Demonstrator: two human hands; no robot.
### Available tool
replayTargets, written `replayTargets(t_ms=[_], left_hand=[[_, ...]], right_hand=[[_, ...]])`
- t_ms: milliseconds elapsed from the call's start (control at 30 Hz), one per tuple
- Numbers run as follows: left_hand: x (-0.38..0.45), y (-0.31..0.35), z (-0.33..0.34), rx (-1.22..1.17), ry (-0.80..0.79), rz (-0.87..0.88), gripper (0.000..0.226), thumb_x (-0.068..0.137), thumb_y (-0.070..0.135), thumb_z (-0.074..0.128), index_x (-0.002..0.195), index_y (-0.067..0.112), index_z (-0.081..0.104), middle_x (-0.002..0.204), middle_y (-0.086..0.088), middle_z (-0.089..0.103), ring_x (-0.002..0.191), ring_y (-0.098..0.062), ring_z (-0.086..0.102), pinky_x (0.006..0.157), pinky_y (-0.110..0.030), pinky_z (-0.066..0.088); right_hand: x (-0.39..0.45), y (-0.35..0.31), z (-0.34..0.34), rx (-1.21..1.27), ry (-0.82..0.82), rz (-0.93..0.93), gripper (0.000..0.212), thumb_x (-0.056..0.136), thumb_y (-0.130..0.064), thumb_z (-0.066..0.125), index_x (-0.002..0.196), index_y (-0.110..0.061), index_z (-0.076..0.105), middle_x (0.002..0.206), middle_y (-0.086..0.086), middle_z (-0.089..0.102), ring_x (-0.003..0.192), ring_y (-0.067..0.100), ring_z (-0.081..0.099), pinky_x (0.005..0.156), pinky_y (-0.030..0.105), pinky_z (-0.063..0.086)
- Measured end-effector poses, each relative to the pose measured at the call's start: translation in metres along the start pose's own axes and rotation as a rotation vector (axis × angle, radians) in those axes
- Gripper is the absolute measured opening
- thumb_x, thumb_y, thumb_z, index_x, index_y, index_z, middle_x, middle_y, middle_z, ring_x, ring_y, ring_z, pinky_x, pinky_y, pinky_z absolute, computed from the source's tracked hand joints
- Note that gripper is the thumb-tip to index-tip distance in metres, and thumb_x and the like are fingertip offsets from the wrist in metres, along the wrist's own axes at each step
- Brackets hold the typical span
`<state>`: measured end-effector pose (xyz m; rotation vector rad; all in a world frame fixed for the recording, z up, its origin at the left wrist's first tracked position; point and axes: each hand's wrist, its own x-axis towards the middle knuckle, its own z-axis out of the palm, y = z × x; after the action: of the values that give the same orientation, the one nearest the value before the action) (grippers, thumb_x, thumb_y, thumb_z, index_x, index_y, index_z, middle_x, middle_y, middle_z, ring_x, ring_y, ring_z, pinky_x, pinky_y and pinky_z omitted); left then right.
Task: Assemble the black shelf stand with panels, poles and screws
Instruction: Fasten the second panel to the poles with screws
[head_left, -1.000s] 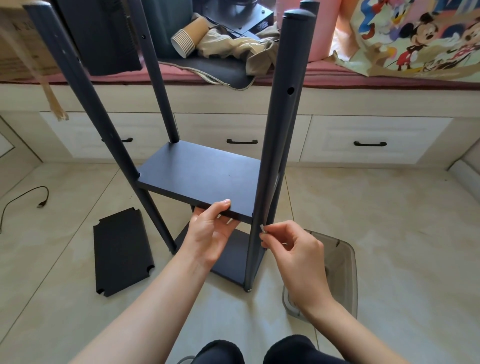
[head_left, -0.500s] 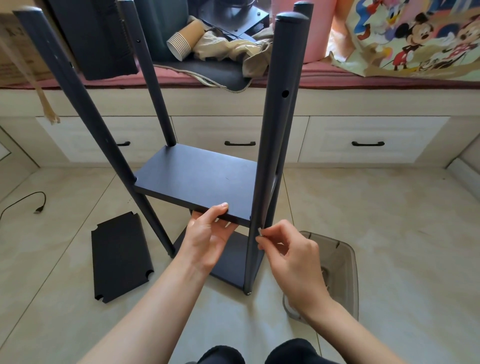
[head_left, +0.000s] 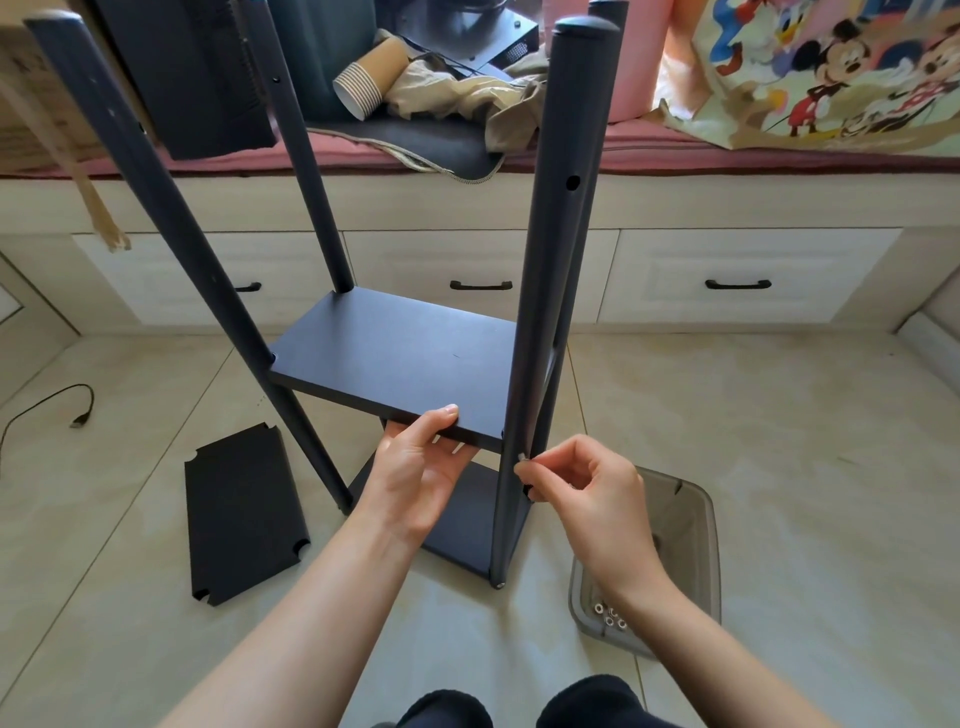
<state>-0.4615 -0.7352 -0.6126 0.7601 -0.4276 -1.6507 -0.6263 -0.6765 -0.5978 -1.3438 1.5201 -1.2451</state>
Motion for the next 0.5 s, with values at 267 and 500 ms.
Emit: replayTargets(t_ms=[267,500], left_hand=[[0.001,0.000,-0.001,-0.028,-0.024,0.000,0.056,0.083,0.003,0.065,0.137,0.001,0.049,0.125,-0.020,0.055,0.104,-0.029,0.068,0.078,-0.036,0.059],[0.002,0.000,-0.002,-0.027,-0.027,-0.016,0.056,0.083,0.002,0.065,0.136,-0.002,0.050,0.118,-0.021,0.059,0.102,-0.029,0.069,0.077,-0.035,0.060]], right_hand=[[0.005,0.001,-0.004,0.102,-0.075,0.032,0.006,0.083,-0.006,0.075,0.076,-0.007,0.074,0.071,0.005,0.073,0.067,0.018,0.071,0.072,0.032,0.059],[0.002,0.015,0.000,-0.584,0.016,-0.639,0.007,0.090,-0.012,0.065,0.086,-0.006,0.067,0.076,0.003,0.066,0.070,0.019,0.064,0.061,0.037,0.055]])
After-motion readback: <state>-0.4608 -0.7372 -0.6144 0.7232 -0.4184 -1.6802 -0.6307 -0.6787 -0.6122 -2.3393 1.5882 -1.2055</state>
